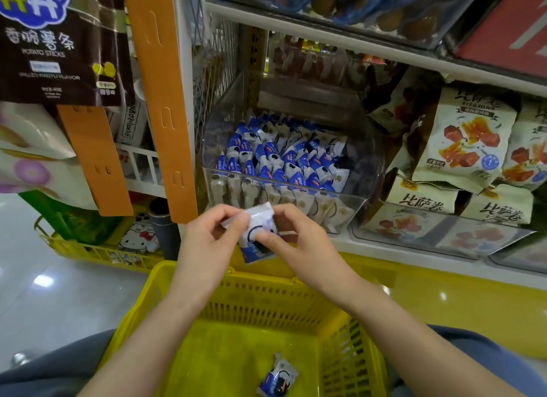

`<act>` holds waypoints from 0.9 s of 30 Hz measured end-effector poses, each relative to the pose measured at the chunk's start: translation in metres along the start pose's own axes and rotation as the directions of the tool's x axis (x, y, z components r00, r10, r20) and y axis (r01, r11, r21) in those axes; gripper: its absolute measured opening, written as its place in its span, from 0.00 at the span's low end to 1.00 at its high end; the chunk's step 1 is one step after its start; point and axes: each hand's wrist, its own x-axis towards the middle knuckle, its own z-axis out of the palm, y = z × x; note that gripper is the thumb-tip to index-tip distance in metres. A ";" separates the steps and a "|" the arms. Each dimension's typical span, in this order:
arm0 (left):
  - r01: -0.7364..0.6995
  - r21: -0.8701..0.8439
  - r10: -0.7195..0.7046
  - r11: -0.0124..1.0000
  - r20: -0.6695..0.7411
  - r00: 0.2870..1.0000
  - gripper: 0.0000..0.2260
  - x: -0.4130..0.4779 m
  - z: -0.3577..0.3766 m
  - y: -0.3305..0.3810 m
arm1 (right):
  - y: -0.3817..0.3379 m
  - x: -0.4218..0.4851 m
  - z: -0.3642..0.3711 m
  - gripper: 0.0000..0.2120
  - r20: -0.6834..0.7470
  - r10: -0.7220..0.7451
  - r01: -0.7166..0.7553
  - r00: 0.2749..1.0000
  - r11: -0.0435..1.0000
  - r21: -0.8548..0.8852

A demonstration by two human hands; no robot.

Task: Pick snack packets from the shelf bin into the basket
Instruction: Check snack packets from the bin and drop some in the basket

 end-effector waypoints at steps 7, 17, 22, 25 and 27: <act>0.006 -0.005 -0.005 1.000 0.125 0.992 0.08 -0.002 0.001 0.007 | 0.000 0.000 0.003 0.07 -0.095 -0.031 0.036 0.995 0.998 0.052; 0.038 0.093 -0.057 0.995 0.214 0.975 0.08 -0.002 0.000 0.005 | 0.003 0.001 0.004 0.04 -0.069 0.021 -0.015 0.997 0.996 0.093; 0.202 -0.041 -0.187 0.979 0.233 0.954 0.09 0.002 0.004 0.000 | 0.002 -0.003 0.005 0.03 -0.150 -0.207 0.172 0.967 0.961 -0.216; 0.139 -0.010 -0.136 0.990 0.152 0.979 0.03 0.000 0.006 0.000 | 0.000 0.000 0.002 0.04 -0.196 -0.071 0.074 0.978 0.997 0.007; 0.052 0.128 -0.055 0.990 0.024 0.998 0.04 -0.001 0.005 -0.001 | -0.001 0.002 -0.002 0.04 -0.262 0.009 0.020 0.965 0.994 0.109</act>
